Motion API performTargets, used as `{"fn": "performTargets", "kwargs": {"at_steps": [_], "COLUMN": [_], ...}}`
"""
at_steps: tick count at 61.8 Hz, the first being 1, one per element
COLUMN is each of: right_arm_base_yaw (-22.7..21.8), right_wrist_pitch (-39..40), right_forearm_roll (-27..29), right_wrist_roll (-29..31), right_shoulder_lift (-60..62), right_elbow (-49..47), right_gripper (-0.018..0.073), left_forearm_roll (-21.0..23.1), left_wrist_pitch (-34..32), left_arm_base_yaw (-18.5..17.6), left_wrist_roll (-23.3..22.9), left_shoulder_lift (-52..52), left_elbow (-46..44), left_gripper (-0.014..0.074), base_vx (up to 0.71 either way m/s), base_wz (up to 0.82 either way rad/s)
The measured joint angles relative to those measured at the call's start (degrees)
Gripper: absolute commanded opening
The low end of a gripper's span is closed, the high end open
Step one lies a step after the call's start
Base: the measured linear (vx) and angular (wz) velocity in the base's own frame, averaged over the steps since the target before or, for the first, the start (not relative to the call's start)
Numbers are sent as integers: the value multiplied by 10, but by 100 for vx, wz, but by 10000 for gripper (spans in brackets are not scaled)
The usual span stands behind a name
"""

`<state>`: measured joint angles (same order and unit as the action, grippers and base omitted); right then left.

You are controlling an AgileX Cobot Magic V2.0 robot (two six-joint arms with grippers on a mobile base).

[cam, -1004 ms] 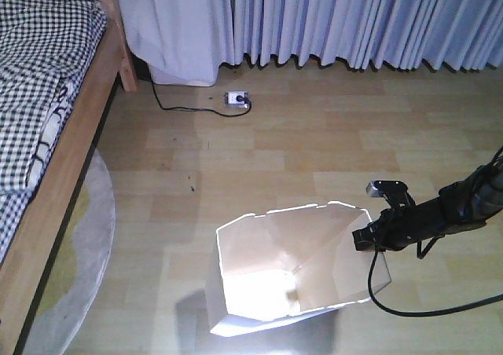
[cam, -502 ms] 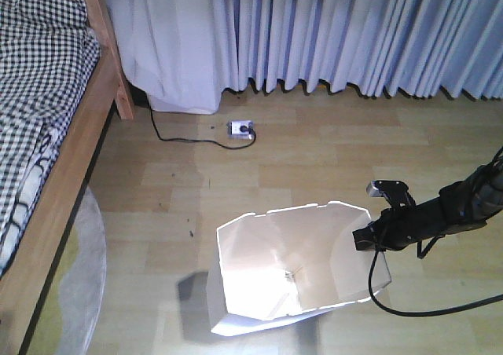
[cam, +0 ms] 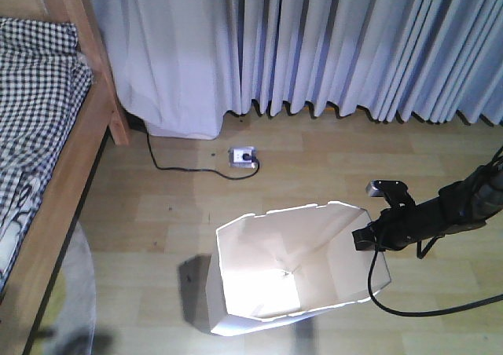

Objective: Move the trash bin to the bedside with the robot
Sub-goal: 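Carry the held bin forward toward the curtains beside the bed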

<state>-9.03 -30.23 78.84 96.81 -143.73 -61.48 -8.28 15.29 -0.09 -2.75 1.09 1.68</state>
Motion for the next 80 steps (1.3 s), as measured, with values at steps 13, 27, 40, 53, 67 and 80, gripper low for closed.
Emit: {"fn": "performTargets", "kwargs": {"at_steps": [13,27,40,53,67,80], "right_arm_base_yaw": [0,0,0,0,0,0], "right_wrist_pitch": [0,0,0,0,0,0], "right_forearm_roll": [0,0,0,0,1,1], "right_wrist_roll": [0,0,0,0,0,0], "right_shoulder_lift": [0,0,0,0,0,0], "right_elbow": [0,0,0,0,0,0], "right_gripper": [-7,-7,-7,-7,-7,-7], "left_forearm_roll": [0,0,0,0,0,0], "left_wrist_pitch": [0,0,0,0,0,0], "left_arm_base_yaw": [0,0,0,0,0,0], "left_wrist_roll": [0,0,0,0,0,0], "left_shoulder_lift": [0,0,0,0,0,0], "left_elbow": [0,0,0,0,0,0], "left_gripper": [-6,-6,-6,-6,-6,-6], "base_vx": [33,31,29,25,18,11], "base_wz": [-1,0,1,1,1,-1]}}
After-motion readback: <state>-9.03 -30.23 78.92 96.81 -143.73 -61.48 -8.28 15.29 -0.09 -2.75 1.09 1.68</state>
